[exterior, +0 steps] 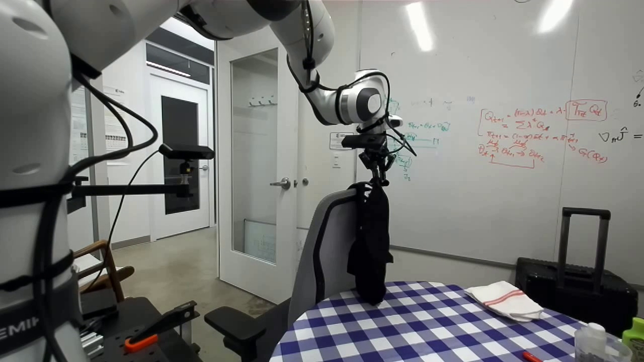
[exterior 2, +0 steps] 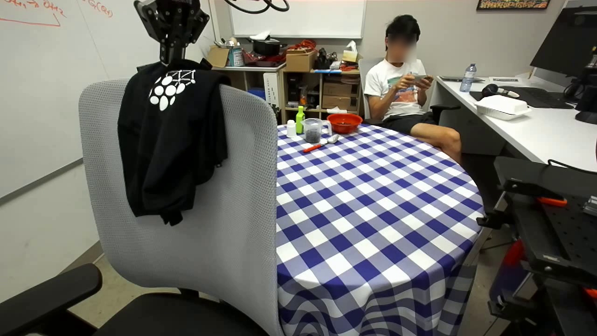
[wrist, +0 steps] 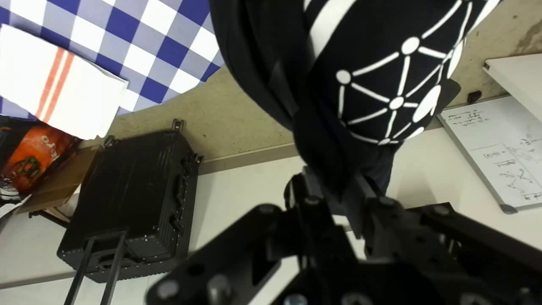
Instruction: Pick up the black cloth from the chair and put it on the table
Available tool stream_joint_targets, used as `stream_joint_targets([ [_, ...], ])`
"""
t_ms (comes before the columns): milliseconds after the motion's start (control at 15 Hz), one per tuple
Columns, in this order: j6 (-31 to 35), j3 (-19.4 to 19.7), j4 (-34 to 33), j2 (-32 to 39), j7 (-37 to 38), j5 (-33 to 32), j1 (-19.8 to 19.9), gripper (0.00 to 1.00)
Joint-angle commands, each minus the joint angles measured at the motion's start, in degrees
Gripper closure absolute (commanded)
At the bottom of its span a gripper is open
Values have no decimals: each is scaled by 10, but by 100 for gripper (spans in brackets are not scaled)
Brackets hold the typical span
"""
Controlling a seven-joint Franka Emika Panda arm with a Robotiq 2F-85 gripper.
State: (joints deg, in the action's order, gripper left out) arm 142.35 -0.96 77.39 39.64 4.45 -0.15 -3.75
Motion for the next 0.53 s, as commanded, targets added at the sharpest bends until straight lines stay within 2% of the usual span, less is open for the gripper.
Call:
stream_joint_targets([
  [0,19,19,74,-65,27,-5,-2,100],
  [467,115,82,269,-240,70,-47,-1,99],
])
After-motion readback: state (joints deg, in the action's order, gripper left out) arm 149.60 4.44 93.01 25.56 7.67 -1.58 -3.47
